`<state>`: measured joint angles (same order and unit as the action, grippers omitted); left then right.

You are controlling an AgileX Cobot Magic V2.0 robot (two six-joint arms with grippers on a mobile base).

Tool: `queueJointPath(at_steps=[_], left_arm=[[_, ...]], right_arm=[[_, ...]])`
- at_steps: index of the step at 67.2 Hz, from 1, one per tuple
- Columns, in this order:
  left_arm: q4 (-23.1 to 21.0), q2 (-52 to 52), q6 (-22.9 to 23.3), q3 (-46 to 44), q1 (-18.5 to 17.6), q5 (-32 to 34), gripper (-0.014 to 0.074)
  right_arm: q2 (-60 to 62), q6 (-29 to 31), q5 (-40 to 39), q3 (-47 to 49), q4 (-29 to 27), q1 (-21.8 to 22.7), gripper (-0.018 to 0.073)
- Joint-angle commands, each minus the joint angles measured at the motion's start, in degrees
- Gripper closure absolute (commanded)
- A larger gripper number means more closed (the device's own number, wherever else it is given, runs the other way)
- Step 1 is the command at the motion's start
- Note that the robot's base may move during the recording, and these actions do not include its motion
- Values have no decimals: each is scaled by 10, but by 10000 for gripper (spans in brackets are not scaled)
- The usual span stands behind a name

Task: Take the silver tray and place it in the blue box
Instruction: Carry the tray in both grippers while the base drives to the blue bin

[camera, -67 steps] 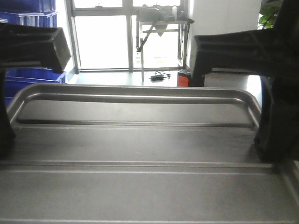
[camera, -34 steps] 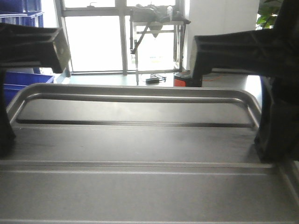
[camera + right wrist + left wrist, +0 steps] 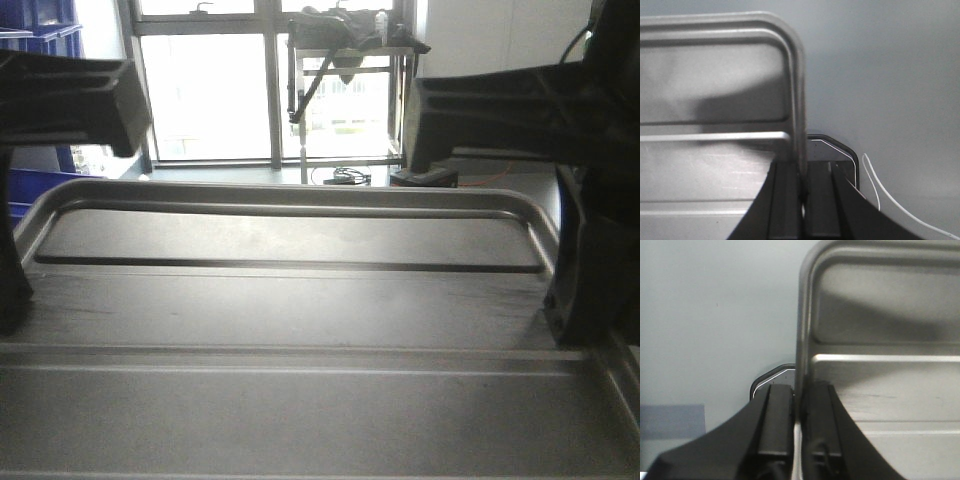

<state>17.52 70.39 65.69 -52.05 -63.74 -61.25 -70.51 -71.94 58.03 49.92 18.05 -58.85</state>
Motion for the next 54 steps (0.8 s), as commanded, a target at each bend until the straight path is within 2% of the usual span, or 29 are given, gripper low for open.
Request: queueJointPath(at_steps=[1, 54], left_arm=[[-1, -13, 1, -16, -6, 30, 591], [0, -13, 1, -16, -6, 29, 591]], right_arm=[[15, -3, -35, 17, 13, -1, 501], [15, -3, -31, 17, 15, -1, 501]])
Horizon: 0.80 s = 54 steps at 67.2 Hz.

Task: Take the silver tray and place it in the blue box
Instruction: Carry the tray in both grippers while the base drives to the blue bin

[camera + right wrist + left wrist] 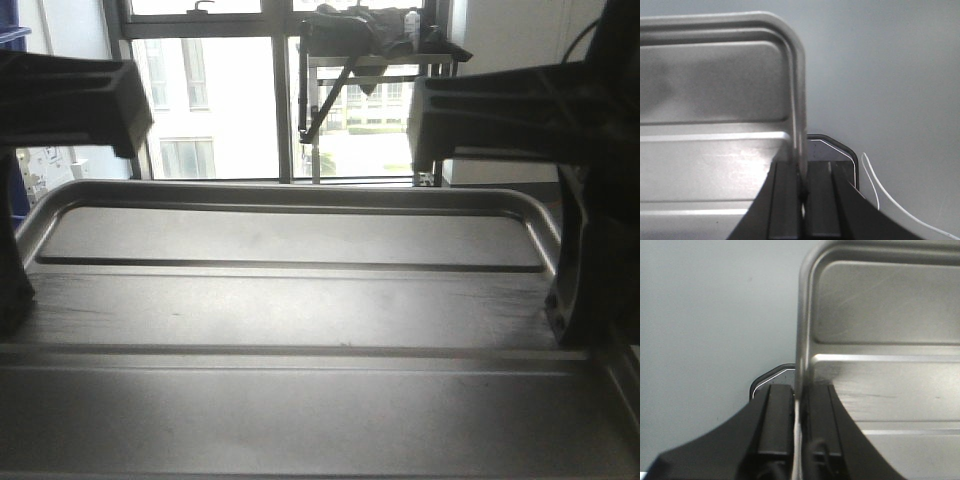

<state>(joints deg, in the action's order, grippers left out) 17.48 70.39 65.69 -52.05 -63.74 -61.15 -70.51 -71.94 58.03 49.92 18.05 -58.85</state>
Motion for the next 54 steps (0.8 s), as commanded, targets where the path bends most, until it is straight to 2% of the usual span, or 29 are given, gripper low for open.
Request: queueJointPath(at_steps=[1, 54], left_arm=[[0, -13, 1, -16, -6, 28, 591], [0, -13, 1, -16, -6, 28, 591]], right_arm=[[15, -3, -31, 17, 15, -1, 501], [15, -3, -24, 17, 15, -1, 501]])
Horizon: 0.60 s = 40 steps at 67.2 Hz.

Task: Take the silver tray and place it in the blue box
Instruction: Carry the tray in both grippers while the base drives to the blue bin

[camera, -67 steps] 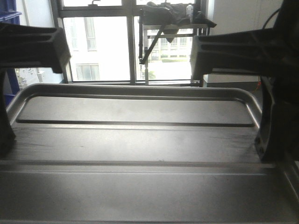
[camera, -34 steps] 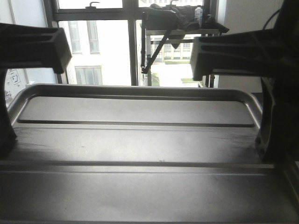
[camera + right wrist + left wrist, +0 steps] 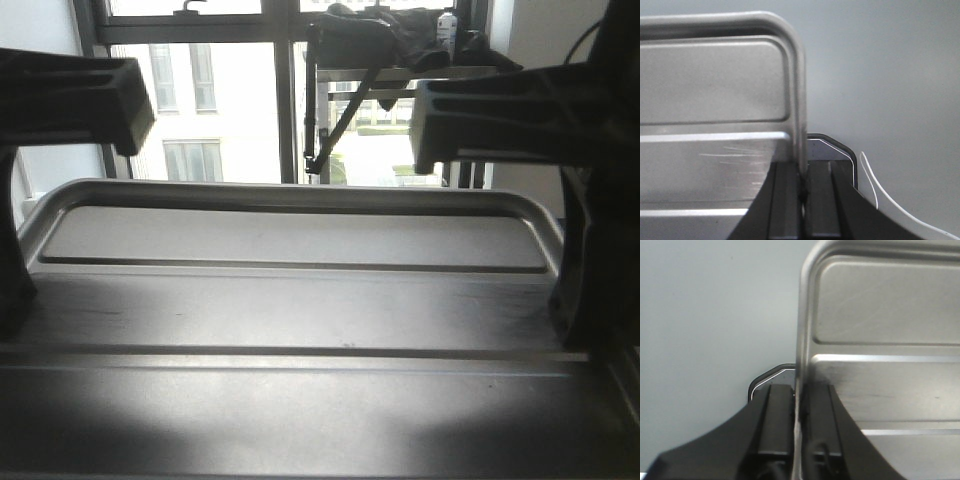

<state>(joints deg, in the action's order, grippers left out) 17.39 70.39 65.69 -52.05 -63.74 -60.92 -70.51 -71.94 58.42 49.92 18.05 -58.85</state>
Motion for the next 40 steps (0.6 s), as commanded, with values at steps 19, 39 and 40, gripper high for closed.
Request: queueJointPath(at_steps=[19, 39, 40], left_arm=[[1, -13, 1, -16, -6, 26, 591], [2, -13, 1, -16, -6, 26, 591], [2, -13, 1, -16, -6, 26, 592]], right_arm=[[15, -3, -28, 17, 15, -1, 501], [15, -3, -28, 17, 15, -1, 501], [15, -3, -28, 17, 15, -1, 501]])
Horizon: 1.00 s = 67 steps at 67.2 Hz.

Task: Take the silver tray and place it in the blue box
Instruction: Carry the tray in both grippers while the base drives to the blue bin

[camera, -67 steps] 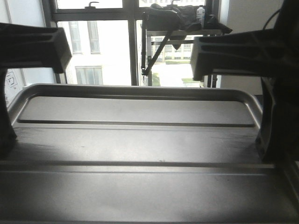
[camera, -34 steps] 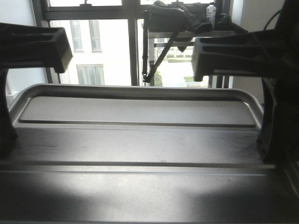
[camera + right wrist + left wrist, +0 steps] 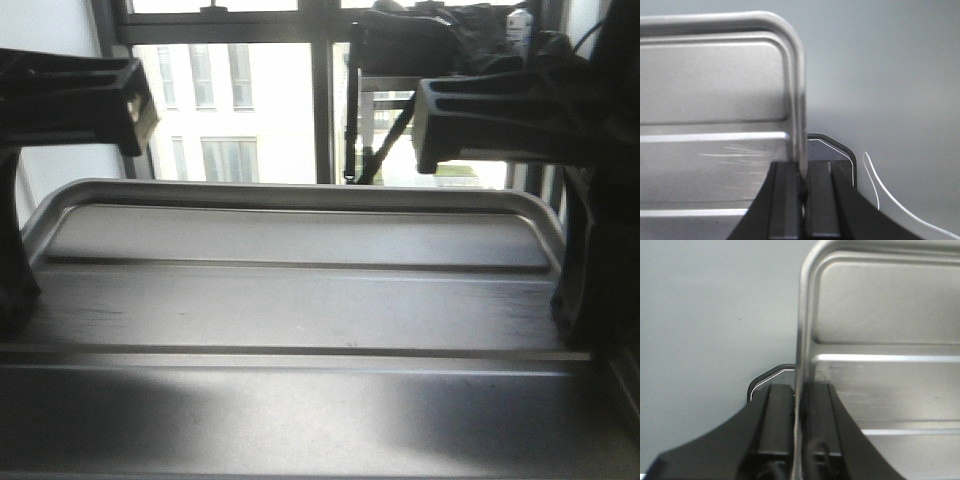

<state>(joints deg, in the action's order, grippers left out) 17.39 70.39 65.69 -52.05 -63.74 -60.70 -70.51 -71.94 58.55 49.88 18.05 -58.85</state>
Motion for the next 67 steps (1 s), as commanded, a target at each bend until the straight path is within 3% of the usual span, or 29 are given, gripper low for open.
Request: queueJointPath(at_steps=[1, 67], left_arm=[[2, -13, 1, -16, -6, 24, 591], [1, -13, 1, -16, -6, 24, 591]], right_arm=[[15, -3, -29, 17, 15, -1, 501], [15, -3, -22, 17, 15, -1, 501]])
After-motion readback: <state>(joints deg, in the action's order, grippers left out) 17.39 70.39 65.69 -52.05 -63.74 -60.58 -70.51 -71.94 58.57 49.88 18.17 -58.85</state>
